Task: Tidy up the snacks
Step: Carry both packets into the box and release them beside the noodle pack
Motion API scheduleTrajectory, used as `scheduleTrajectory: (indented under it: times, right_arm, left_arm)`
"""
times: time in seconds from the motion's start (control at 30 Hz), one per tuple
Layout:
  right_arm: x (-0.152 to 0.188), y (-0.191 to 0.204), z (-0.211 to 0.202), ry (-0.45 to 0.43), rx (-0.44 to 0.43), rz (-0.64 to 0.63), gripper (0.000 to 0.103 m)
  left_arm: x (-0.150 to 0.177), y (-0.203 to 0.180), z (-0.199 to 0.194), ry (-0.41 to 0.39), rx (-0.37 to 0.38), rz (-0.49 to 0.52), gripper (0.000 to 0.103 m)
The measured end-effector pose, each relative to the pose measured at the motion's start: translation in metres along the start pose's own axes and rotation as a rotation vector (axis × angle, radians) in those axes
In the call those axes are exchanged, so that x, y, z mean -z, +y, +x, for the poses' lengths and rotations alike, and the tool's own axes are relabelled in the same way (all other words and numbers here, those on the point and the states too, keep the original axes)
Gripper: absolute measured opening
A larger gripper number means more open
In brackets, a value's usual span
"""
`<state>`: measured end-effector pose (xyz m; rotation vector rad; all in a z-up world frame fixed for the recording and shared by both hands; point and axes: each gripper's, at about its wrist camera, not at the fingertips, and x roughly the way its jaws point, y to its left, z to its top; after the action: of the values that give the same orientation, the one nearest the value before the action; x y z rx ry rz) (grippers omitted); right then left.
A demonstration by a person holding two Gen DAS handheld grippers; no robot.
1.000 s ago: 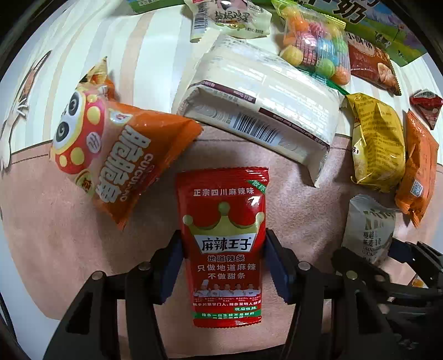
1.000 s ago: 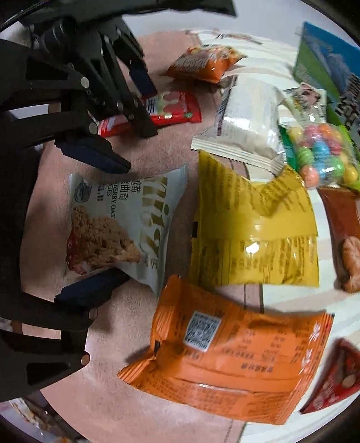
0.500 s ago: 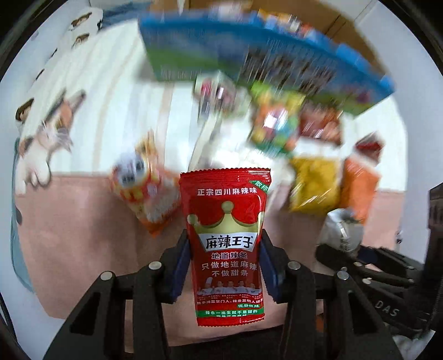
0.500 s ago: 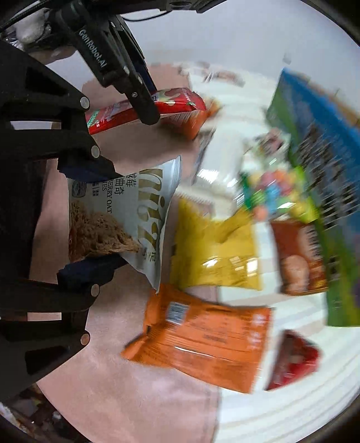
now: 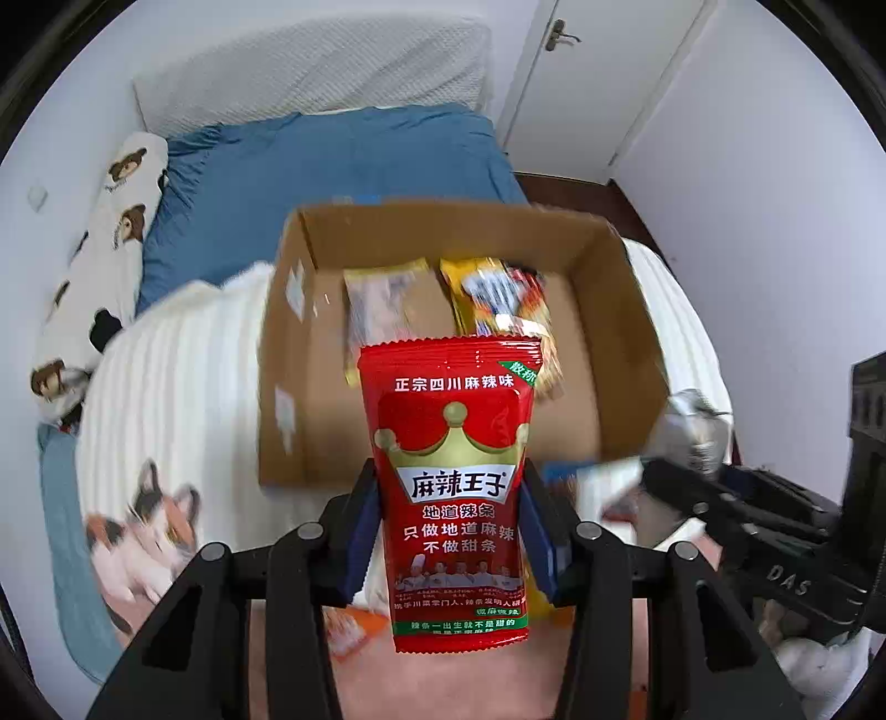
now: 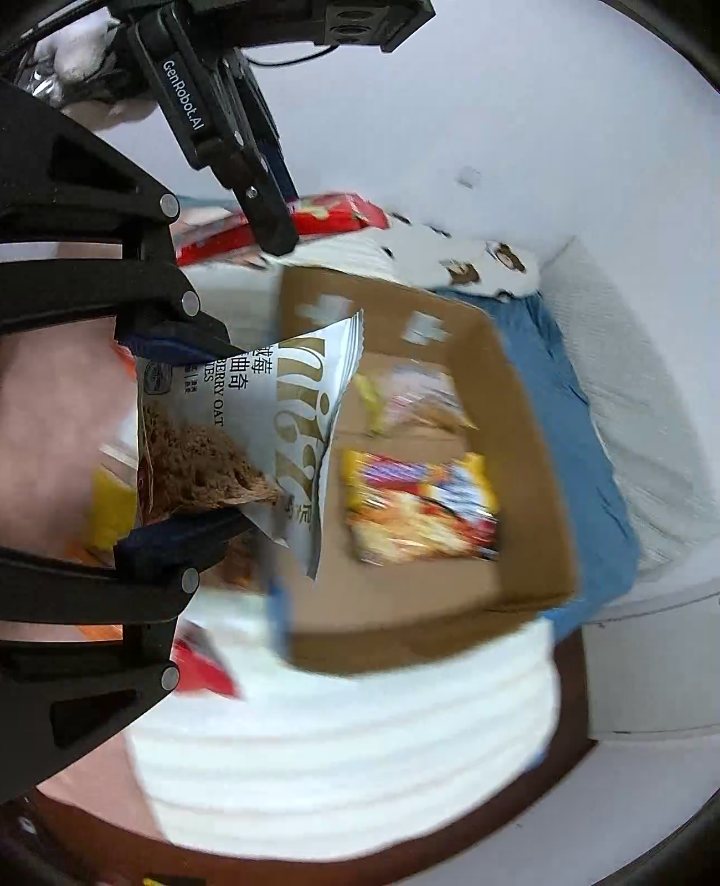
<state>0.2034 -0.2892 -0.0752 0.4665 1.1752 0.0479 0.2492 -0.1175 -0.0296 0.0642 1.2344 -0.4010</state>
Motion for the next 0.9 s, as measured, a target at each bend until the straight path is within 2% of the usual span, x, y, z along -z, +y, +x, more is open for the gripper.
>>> scheduleTrajectory:
  times: [0.17,0.33,0.5,0.63,0.83,0.87,0.9]
  right_arm:
    - [-0.046,-0.016,0.024,0.040,0.083,0.024,0.048]
    - [-0.062,-0.019,0.071,0.128,0.083,0.054,0.049]
    - [-0.061,0.000,0.122,0.205,0.070,0.044,0.049]
    - [-0.061,0.010,0.150,0.248,0.070,0.034,0.049]
    - [-0.055,0.022,0.177,0.316,0.041,0.025,0.049]
    - [-0.054,0.022,0.182,0.336,0.035,0.034,0.051]
    - [-0.052,0.021,0.188,0.370,0.051,0.042,0.062]
  left_arm:
    - [-0.049,0.013,0.040,0.083,-0.076,0.023,0.046]
    - [-0.072,0.031,0.095,0.200,-0.092,0.000,0.046]
    - [-0.072,0.041,0.143,0.327,-0.084,-0.024,0.046]
    - [-0.070,0.049,0.165,0.373,-0.080,-0.041,0.046]
    - [-0.061,0.065,0.185,0.433,-0.027,-0.100,0.048]
    - [-0.060,0.067,0.187,0.441,-0.014,-0.106,0.050]
    - [-0.060,0.069,0.189,0.449,-0.006,-0.116,0.052]
